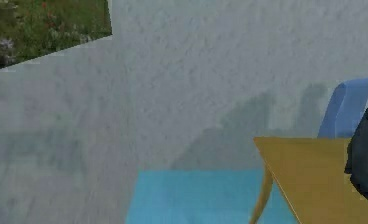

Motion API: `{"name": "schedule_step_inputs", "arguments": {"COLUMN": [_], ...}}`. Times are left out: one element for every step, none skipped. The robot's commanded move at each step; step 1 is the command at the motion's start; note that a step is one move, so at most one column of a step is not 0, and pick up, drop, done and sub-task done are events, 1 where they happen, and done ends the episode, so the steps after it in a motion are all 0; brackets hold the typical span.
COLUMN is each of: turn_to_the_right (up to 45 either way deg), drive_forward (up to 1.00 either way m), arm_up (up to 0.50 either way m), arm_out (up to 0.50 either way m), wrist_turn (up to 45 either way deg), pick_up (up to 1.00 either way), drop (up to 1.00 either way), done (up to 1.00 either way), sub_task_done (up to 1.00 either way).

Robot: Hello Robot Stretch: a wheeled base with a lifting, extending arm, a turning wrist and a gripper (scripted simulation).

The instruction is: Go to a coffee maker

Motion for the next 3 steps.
{"name": "schedule_step_inputs", "arguments": {"turn_to_the_right": [0.0,45.0,12.0], "drive_forward": [0.15,0.0,0.0], "arm_up": [0.0,0.0,0.0], "arm_out": [0.0,0.0,0.0], "wrist_turn": [0.0,0.0,0.0], "pick_up": [0.0,0.0,0.0], "drop": [0.0,0.0,0.0], "done": [0.0,0.0,0.0], "sub_task_done": [0.0,0.0,0.0]}}
